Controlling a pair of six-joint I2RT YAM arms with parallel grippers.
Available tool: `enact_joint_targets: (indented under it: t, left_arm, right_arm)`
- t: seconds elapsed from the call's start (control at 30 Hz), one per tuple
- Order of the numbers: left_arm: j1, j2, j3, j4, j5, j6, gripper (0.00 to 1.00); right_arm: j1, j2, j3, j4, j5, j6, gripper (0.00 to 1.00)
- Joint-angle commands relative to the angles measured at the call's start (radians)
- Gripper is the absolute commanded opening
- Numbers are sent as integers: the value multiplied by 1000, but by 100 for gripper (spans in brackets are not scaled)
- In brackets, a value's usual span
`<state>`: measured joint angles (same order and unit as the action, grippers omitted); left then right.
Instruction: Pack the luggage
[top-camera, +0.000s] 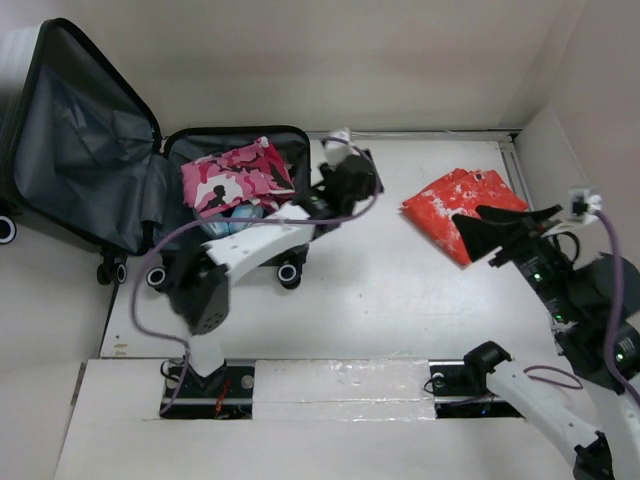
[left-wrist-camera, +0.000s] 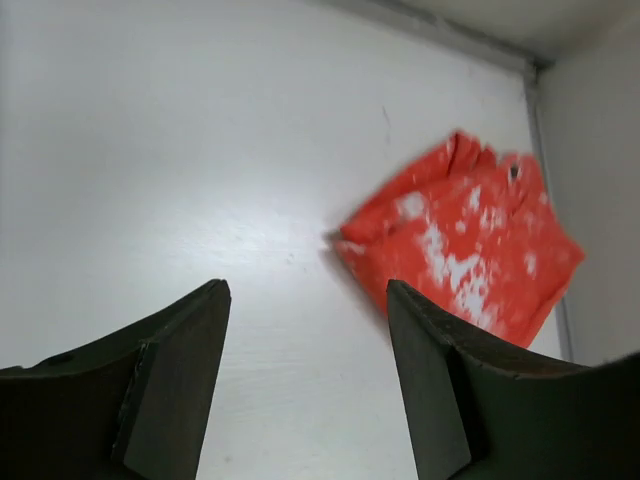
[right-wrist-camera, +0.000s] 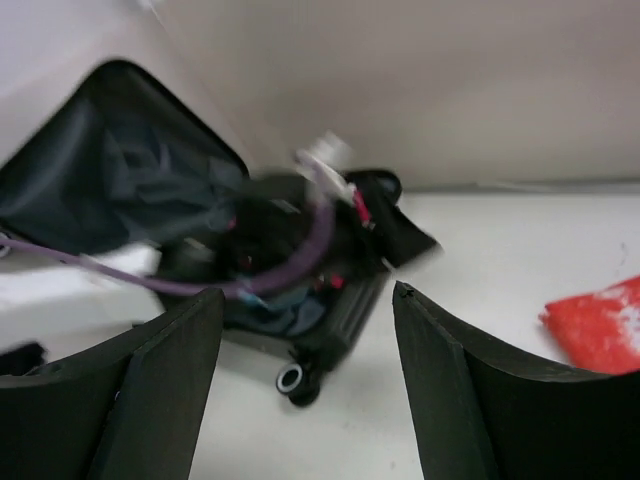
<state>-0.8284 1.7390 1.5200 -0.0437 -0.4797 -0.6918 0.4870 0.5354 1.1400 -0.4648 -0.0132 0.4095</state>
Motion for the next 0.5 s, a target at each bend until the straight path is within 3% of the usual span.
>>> enact_joint_targets:
  t: [0.0, 0.1, 0.2, 0.47]
  left_arm:
    - [-115, 231, 157, -34, 21, -104, 59]
    - [-147, 406, 299, -25, 109, -145, 58]
    - [-158, 490, 342, 51, 200, -190, 55]
    - [-158, 717, 537, 64, 263, -296, 55]
  right_arm:
    - [10, -9, 64, -17, 87, -12, 74]
    - [19, 14, 54, -17, 50, -12, 74]
    - [19, 35, 32, -17, 26, -3, 74]
    - [19, 46, -25, 21, -16, 17, 74]
